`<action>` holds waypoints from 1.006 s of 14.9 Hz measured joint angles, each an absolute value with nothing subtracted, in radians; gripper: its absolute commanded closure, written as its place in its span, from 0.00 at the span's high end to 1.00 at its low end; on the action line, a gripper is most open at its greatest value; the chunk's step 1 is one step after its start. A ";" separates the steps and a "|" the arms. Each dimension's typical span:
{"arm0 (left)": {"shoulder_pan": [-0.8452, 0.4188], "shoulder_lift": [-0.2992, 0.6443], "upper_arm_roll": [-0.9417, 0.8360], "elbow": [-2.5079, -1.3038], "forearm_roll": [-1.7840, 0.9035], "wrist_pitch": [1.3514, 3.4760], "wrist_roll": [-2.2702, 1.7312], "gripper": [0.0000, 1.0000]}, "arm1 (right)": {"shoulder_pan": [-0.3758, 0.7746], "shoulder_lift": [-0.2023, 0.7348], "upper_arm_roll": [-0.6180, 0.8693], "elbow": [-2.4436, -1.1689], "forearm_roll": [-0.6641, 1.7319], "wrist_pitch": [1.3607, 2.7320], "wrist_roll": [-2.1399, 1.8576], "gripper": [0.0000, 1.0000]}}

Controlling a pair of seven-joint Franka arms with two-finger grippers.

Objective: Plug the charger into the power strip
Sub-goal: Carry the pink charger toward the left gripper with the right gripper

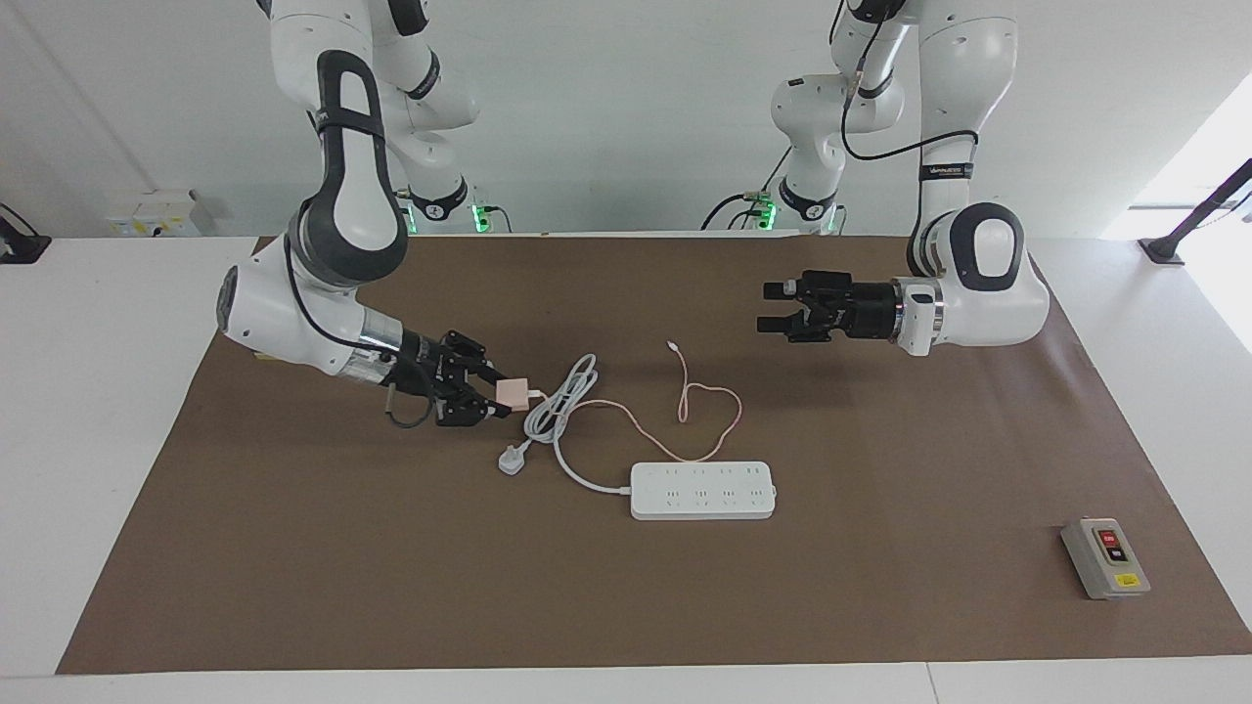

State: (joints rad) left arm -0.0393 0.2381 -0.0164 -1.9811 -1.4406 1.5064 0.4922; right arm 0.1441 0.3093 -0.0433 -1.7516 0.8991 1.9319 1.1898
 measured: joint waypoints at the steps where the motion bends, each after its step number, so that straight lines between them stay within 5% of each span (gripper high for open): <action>1: -0.044 0.262 -0.016 -1.980 -1.461 1.506 0.521 1.00 | 0.175 0.309 -0.043 -1.738 0.906 1.956 1.232 0.00; 7: -0.047 0.349 -0.015 -1.962 -1.478 1.486 0.675 1.00 | 0.423 0.311 -0.040 -1.699 0.911 2.181 1.411 0.00; 15: -0.048 0.353 -0.010 -1.961 -1.540 1.572 0.718 1.00 | 0.538 0.316 -0.040 -1.699 0.911 2.259 1.448 0.00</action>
